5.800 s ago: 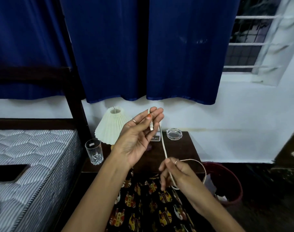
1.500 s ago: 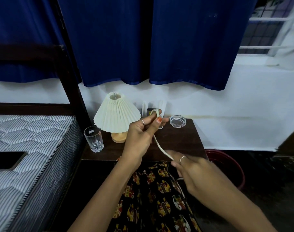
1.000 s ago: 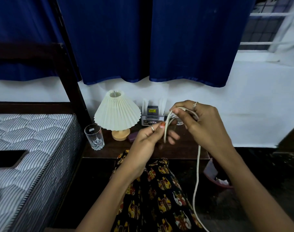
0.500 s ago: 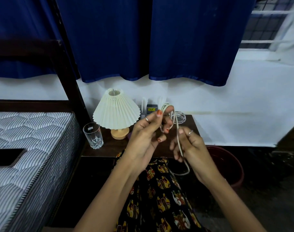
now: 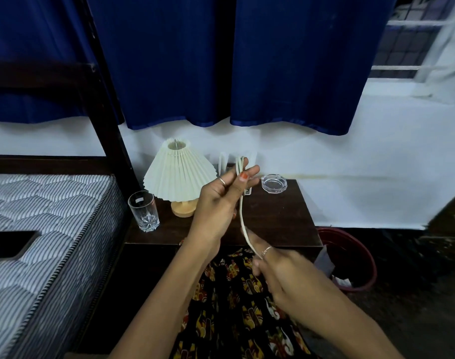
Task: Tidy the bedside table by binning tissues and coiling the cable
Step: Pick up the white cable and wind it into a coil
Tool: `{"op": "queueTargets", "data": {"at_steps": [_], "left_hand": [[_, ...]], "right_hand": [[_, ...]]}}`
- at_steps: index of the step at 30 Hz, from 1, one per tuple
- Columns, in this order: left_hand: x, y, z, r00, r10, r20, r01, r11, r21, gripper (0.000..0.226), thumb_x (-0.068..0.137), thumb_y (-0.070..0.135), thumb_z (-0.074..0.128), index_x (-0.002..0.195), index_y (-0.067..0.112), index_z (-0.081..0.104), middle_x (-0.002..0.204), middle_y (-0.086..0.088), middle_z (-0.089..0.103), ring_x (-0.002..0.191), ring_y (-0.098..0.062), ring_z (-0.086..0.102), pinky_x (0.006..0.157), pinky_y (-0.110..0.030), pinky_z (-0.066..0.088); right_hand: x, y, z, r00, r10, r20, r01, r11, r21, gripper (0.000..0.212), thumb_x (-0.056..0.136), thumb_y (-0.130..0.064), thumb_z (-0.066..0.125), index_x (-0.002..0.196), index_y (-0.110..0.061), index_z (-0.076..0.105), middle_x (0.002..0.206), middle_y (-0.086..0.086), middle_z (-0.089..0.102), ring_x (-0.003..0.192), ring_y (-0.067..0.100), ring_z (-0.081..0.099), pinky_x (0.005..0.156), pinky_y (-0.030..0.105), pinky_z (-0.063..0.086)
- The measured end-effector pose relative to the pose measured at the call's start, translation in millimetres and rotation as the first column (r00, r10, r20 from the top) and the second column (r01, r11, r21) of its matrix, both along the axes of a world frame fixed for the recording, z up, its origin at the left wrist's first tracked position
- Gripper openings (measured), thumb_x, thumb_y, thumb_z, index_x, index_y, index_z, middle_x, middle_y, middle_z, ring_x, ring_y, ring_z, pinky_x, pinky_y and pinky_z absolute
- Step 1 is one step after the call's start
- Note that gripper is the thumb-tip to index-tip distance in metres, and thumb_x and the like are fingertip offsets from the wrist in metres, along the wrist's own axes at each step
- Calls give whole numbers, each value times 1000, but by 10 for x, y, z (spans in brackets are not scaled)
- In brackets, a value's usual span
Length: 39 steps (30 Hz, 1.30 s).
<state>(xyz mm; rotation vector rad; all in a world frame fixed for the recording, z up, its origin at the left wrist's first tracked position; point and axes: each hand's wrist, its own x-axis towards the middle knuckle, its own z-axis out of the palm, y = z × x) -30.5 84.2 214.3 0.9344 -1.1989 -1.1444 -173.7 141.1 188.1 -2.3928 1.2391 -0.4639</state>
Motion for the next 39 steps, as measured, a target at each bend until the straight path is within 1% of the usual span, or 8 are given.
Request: {"op": "queueTargets", "data": {"at_steps": [2,4,7,11,16,19,31,39], "left_hand": [[-2,-26,-67,999,1,54,1,999,-32,23,97,20,48,108,31,65,113,12,70,107,-7,66,89,-22,50],[-1,-15,-95,995,-36,93,40,998,-47,25,97,20,47,112,26,66,115,10,69,102,-7,66,99,-31,48],[-9,42,-80,991,-88,98,88,996,6,27,98,21,44,112,22,68,104,16,71,93,3,62,76,-11,45],[-6,108,-72,991,-105,89,99,992,73,31,100,23,41,95,32,71,71,9,69,83,-8,56,61,-24,35],[28,202,-58,986,-163,32,159,983,90,43,95,46,33,86,41,75,85,-8,73,78,-9,57,67,-29,32],[60,217,-74,980,-196,41,194,980,37,36,89,48,40,97,36,74,103,-11,73,73,-10,53,65,-27,33],[36,195,-85,955,-255,-153,270,959,84,30,92,30,45,104,20,71,77,3,70,58,-5,45,53,-21,25],[17,137,-94,924,-254,-286,289,954,85,34,91,31,46,115,16,66,111,-4,72,66,-3,53,49,-15,30]], "right_hand": [[-17,3,184,999,-32,27,35,993,-109,43,98,-23,38,140,-35,34,86,-13,56,72,13,55,69,31,49],[-38,-34,349,994,-80,71,92,977,-191,32,97,-34,34,121,-28,53,82,-6,63,65,18,57,64,36,50],[-58,-175,540,978,-146,146,186,933,-310,38,90,-48,33,104,-29,62,72,-4,64,64,21,61,63,39,52],[-71,-370,712,934,-187,305,285,903,-321,13,88,-36,59,92,-31,70,70,-8,70,63,12,63,63,34,51],[-24,-505,787,842,-167,513,280,948,-150,7,85,-17,66,85,-18,74,74,-8,72,64,-9,64,58,2,42],[-32,-590,715,811,-179,557,279,955,-100,7,85,-18,67,85,-21,74,65,-17,69,61,-6,62,60,4,40],[40,-604,206,565,-278,777,125,959,253,27,98,-24,43,88,-22,68,59,-5,60,42,5,44,38,16,33],[115,-436,-206,619,-394,679,58,885,462,25,100,-30,35,92,-19,57,58,3,55,40,13,43,38,20,31]]}}
